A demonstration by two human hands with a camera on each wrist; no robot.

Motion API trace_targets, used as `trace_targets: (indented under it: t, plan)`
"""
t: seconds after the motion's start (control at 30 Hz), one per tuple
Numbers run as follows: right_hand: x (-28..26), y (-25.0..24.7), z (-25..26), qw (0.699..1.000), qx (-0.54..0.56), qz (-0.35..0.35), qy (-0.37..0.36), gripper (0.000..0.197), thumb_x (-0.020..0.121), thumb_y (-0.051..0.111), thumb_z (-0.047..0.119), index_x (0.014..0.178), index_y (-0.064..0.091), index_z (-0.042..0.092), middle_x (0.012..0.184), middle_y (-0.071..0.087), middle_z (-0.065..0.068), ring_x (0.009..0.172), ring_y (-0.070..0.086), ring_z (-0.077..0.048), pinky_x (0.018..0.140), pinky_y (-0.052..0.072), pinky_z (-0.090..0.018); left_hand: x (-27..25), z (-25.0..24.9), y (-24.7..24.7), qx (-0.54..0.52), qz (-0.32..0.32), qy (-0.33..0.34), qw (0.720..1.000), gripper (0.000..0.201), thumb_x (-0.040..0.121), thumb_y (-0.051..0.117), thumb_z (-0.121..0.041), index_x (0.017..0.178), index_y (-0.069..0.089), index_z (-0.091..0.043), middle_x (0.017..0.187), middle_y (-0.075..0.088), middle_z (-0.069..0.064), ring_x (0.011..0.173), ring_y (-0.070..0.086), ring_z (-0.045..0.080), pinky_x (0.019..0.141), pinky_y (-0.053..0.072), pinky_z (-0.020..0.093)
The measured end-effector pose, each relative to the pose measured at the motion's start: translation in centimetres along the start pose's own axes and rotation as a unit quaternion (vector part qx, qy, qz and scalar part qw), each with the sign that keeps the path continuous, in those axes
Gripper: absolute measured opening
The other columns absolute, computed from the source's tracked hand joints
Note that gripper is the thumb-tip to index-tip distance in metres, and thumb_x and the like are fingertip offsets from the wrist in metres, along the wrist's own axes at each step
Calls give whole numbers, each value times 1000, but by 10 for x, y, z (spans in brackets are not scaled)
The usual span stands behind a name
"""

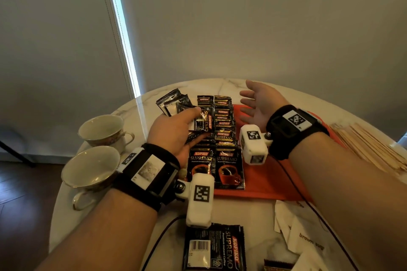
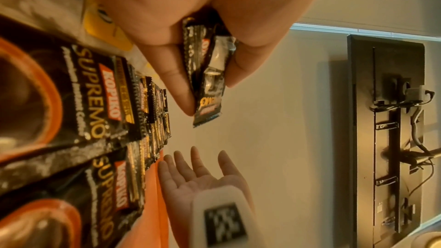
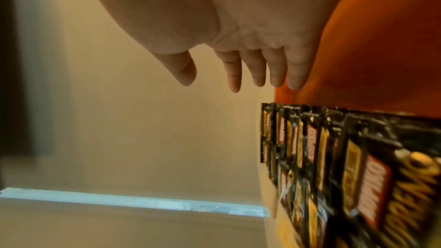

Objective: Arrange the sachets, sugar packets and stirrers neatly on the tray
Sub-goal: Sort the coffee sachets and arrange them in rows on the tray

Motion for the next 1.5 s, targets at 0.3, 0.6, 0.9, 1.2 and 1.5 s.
trace_targets:
  t: [0.3, 0.6, 0.9, 1.2, 1.5]
  plan:
    - [-55, 12, -21, 967, -145, 153, -147, 12, 91, 72, 14, 101, 69, 10, 84, 65, -6, 59, 52, -12, 56, 40, -29, -8, 2, 5, 11, 38, -3, 999, 36, 82, 83, -29, 108, 71, -6, 98, 80, 14, 83, 79, 28, 63, 63, 35]
    - [-50, 4, -17, 970, -10, 152, -188, 23, 92, 55, -12, 92, 70, 4, 91, 73, -12, 80, 70, -20, 67, 59, -28, -5, 6, 6, 9, 41, -29, 999, 40, 82, 80, -46, 103, 73, -13, 91, 79, 12, 75, 76, 26, 61, 61, 38]
    - [-47, 13, -23, 964, 13, 197, -177, 29, 93, 44, -9, 97, 71, 1, 98, 74, -15, 85, 70, -25, 73, 62, -33, -6, 6, 6, 46, 62, 15, 997, 5, 83, 78, 1, 88, 76, 1, 86, 79, 13, 76, 76, 20, 64, 62, 32]
    - [-40, 9, -23, 965, 36, 186, -181, 26, 88, 63, -10, 106, 70, 8, 94, 73, -12, 81, 72, -23, 63, 59, -30, -17, 5, 11, 86, 96, 74, 989, 28, 83, 68, 15, 101, 72, -7, 89, 80, 11, 76, 78, 23, 59, 61, 32]
    - [-47, 15, -32, 972, -59, 209, -89, 21, 89, 70, 3, 109, 67, 7, 95, 75, -10, 77, 72, -20, 68, 59, -31, -12, 6, 8, 35, 10, 54, 998, 8, 85, 75, 5, 85, 69, -1, 70, 77, 6, 63, 76, 16, 53, 60, 29]
Point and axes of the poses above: each hand's wrist, its own x-axis towards the middle knuckle, its own y-axis out of the palm, z = x × y, the point moved 3 cm from there along x, towards the middle knuckle
